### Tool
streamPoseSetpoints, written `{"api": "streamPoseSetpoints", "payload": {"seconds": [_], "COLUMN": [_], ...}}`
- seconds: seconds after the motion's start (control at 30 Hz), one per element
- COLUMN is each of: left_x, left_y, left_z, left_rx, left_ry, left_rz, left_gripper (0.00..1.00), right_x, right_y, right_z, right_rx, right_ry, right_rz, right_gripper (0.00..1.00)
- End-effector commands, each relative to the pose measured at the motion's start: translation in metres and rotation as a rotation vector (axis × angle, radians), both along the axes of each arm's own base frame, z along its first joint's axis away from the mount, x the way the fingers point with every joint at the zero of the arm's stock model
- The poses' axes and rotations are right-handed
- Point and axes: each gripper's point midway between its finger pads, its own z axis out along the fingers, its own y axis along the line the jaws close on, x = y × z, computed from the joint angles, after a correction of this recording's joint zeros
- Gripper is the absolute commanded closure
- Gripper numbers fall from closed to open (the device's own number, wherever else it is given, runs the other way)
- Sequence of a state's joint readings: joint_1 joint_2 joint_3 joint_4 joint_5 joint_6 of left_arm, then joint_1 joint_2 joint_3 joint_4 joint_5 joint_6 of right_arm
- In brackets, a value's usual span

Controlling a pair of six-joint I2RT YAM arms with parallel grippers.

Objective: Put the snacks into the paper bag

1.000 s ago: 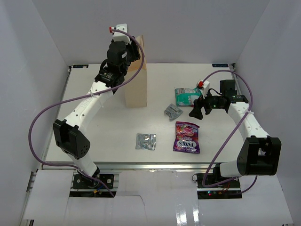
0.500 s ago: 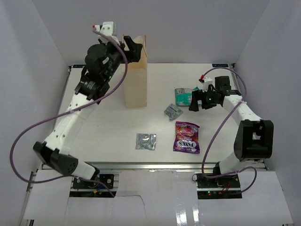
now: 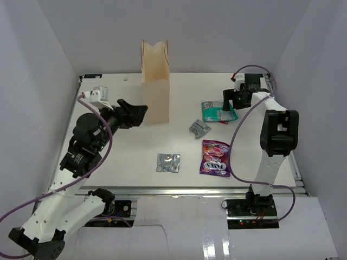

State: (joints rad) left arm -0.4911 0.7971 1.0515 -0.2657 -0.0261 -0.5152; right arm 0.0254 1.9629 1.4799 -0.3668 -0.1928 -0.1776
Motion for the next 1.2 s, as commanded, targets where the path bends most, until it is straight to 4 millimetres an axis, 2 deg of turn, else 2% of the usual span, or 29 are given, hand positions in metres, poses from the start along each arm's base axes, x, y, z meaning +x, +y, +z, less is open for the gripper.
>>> {"api": "streamPoseSetpoints", "payload": {"seconds": [0.0,0.03,0.07,0.17,0.2,0.33,0.4,0.43,0.5,0.53,0.6,0.63,0.7,0.77,0.87,0.97,1.0,1.1,1.13,1.17], "left_x": [-0.008,-0.013,-0.014,-0.016,-0.016,-0.015,-0.013,-0.016,-0.016,-0.016,-0.017,-0.017,-0.019,-0.02,-0.024,-0.028,-0.029,-0.032,-0.033,-0.033], "left_y": [-0.006,-0.004,-0.004,-0.004,-0.005,-0.006,-0.007,-0.012,-0.014,-0.014,-0.015,-0.014,-0.014,-0.012,-0.01,-0.008,-0.007,-0.006,-0.006,-0.006], "left_z": [-0.053,-0.056,-0.073,-0.087,-0.096,-0.11,-0.116,-0.117,-0.121,-0.124,-0.125,-0.129,-0.128,-0.13,-0.132,-0.138,-0.139,-0.144,-0.145,-0.146], "left_rx": [-0.052,-0.071,-0.07,-0.098,-0.092,-0.088,-0.087,-0.091,-0.09,-0.089,-0.094,-0.091,-0.1,-0.102,-0.109,-0.114,-0.117,-0.12,-0.121,-0.122], "left_ry": [0.18,0.185,0.22,0.253,0.271,0.295,0.309,0.312,0.325,0.331,0.335,0.342,0.338,0.34,0.338,0.348,0.352,0.359,0.361,0.364], "left_rz": [-0.021,-0.021,-0.018,-0.014,-0.012,-0.009,-0.007,-0.042,-0.045,-0.046,-0.052,-0.051,-0.049,-0.047,-0.044,-0.04,-0.039,-0.036,-0.037,-0.037], "left_gripper": [0.06,0.06,0.06,0.06,0.06,0.06,0.06,0.06,0.06,0.06,0.06,0.06,0.06,0.06,0.06,0.06,0.06,0.06,0.06,0.06], "right_x": [0.006,0.006,0.004,-0.002,-0.005,-0.015,-0.02,-0.022,-0.025,-0.025,-0.025,-0.024,-0.021,-0.018,-0.016,-0.021,-0.023,-0.035,-0.039,-0.046], "right_y": [-0.002,0.001,0.008,0.018,0.019,0.016,0.012,0.013,0.016,0.017,0.02,0.02,0.019,0.016,0.015,0.019,0.021,0.031,0.036,0.039], "right_z": [-0.004,-0.009,-0.008,-0.012,-0.014,-0.034,-0.043,-0.045,-0.045,-0.043,-0.038,-0.034,-0.025,-0.017,0.003,0.03,0.047,0.07,0.09,0.094], "right_rx": [0.097,0.127,0.173,0.229,0.236,0.214,0.204,0.207,0.234,0.245,0.27,0.272,0.266,0.252,0.238,0.242,0.233,0.259,0.262,0.271], "right_ry": [0.021,0.038,0.043,0.066,0.073,0.127,0.153,0.159,0.165,0.164,0.16,0.15,0.127,0.099,0.047,-0.027,-0.077,-0.143,-0.204,-0.217], "right_rz": [0.097,0.116,0.143,0.199,0.201,0.168,0.145,0.143,0.152,0.154,0.159,0.16,0.163,0.171,0.191,0.254,0.286,0.36,0.404,0.424], "right_gripper": [0.1,0.1,0.1,0.09,0.08,0.0,0.08,0.17,0.29,0.44,0.58,0.67,0.76,0.8,0.92,0.92,0.92,0.92,0.92,0.92]}}
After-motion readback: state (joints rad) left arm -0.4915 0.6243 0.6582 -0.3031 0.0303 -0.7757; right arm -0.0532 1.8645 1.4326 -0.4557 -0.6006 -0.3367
